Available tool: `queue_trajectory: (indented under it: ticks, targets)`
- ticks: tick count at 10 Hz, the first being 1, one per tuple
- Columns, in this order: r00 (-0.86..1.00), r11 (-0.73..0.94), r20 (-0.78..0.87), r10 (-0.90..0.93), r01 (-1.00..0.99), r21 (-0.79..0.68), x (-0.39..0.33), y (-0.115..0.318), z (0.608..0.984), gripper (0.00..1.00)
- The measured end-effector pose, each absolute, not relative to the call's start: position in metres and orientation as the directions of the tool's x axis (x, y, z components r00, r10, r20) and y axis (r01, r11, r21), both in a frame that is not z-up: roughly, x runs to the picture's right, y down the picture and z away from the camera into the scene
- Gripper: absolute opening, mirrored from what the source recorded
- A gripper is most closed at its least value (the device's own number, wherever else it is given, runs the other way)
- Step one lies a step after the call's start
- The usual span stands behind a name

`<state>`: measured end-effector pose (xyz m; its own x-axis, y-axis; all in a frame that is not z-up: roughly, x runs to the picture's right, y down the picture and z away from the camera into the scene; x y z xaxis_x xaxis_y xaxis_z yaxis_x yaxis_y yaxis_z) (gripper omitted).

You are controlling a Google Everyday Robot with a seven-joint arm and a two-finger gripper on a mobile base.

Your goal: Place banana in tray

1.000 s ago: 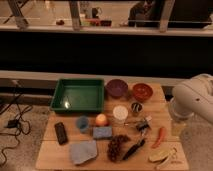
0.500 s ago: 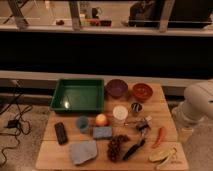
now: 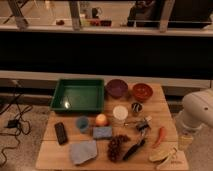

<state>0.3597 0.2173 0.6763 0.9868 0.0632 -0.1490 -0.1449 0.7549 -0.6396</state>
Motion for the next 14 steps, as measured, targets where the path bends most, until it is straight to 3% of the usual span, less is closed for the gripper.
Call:
queue_trajectory:
  ticks: [14]
  targets:
    - [0.996, 0.732, -0.061, 0.072, -0.094, -0.675, 0.350, 0.218, 0.718, 0.80]
